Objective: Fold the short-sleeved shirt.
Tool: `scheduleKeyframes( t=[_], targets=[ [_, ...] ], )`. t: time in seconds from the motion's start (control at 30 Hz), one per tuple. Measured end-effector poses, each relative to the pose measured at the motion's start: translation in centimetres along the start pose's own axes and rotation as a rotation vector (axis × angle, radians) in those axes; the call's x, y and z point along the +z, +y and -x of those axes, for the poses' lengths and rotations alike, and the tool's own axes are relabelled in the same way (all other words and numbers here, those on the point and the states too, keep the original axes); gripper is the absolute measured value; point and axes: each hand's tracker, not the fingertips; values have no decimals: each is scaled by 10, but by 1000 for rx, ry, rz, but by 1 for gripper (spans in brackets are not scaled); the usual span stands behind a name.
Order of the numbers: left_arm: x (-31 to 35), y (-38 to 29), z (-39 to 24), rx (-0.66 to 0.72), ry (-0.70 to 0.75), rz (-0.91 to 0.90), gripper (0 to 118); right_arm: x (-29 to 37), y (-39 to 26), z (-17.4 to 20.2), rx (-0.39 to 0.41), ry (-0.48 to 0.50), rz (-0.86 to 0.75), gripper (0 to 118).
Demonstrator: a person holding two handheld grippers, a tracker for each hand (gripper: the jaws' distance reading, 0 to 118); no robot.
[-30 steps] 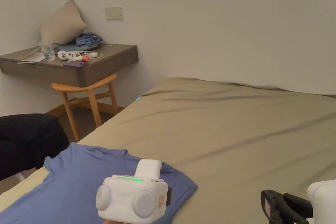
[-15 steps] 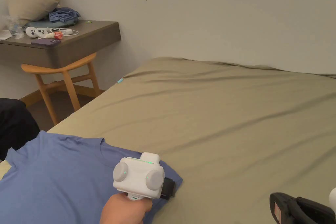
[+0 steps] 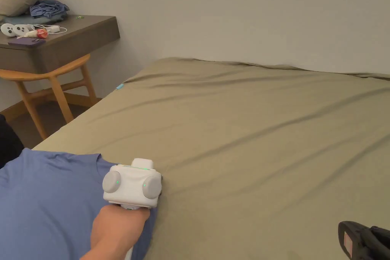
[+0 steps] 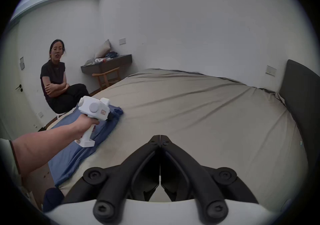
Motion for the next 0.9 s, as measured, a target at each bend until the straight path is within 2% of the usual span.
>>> scheduleKeyframes(
  t=[0.1, 0.2, 0.3, 0.37, 0.5, 0.6, 0.73, 0.9],
  targets=[
    [54, -6, -2, 24, -82, -55, 0, 15, 2, -9, 7, -107, -17, 2],
    [74, 9, -12, -1, -99, -60, 0, 37, 3, -28, -33, -133, -38, 2],
    [109, 9, -25, 37, -141, -69, 0, 59, 3, -46, -46, -181, -51, 2],
    [141, 9, -21, 152, -178, -103, 0, 78, 3, -58, -54, -213, -76, 2],
    [213, 26, 9, 287, -126, -313, 0, 120, 6, -78, -66, -263, -124, 2],
    [274, 34, 22, 402, -247, -381, 0, 152, 7, -91, -62, -312, -156, 2],
    [354, 51, -18, 195, -272, -476, 0, 195, 9, -106, -65, -370, -197, 2],
    [429, 63, -113, 36, -538, -477, 0, 251, 8, -124, -98, -477, -235, 2]
  ],
)
